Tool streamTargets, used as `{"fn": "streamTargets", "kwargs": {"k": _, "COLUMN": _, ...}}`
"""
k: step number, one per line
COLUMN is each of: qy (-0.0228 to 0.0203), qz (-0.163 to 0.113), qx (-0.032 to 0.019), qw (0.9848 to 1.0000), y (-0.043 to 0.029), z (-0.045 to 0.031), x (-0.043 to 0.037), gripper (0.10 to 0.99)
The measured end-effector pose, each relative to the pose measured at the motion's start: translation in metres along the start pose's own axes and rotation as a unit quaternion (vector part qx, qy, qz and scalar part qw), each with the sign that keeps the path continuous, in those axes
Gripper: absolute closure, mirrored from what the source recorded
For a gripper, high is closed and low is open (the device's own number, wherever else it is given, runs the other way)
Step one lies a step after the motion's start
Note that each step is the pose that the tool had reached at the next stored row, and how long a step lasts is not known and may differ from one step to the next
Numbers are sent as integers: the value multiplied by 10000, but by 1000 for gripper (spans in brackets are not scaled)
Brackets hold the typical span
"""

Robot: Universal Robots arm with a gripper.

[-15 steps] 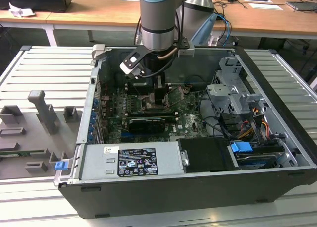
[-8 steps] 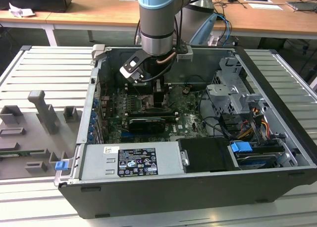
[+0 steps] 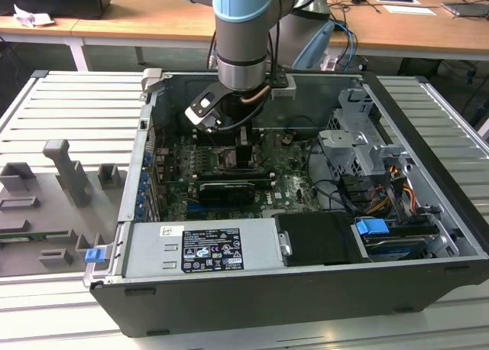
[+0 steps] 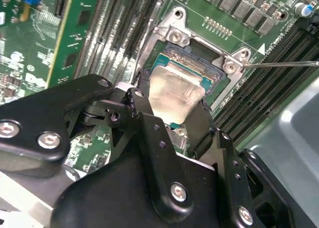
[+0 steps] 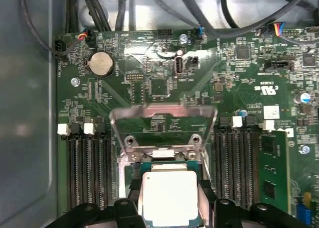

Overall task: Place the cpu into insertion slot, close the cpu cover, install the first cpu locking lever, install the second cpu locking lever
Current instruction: 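Place the cpu into insertion slot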

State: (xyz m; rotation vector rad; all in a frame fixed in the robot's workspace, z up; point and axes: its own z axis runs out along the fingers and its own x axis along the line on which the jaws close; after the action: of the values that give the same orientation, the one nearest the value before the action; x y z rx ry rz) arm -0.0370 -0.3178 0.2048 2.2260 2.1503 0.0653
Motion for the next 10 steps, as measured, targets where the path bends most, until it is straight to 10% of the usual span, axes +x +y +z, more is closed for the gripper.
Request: {"fn": "streamTargets", "kwargs": {"k": 10, "qy": -6, "qz": 92, "qx": -1, "qw": 10000, "y": -37, "z": 58, "x": 26, "gripper": 557}}
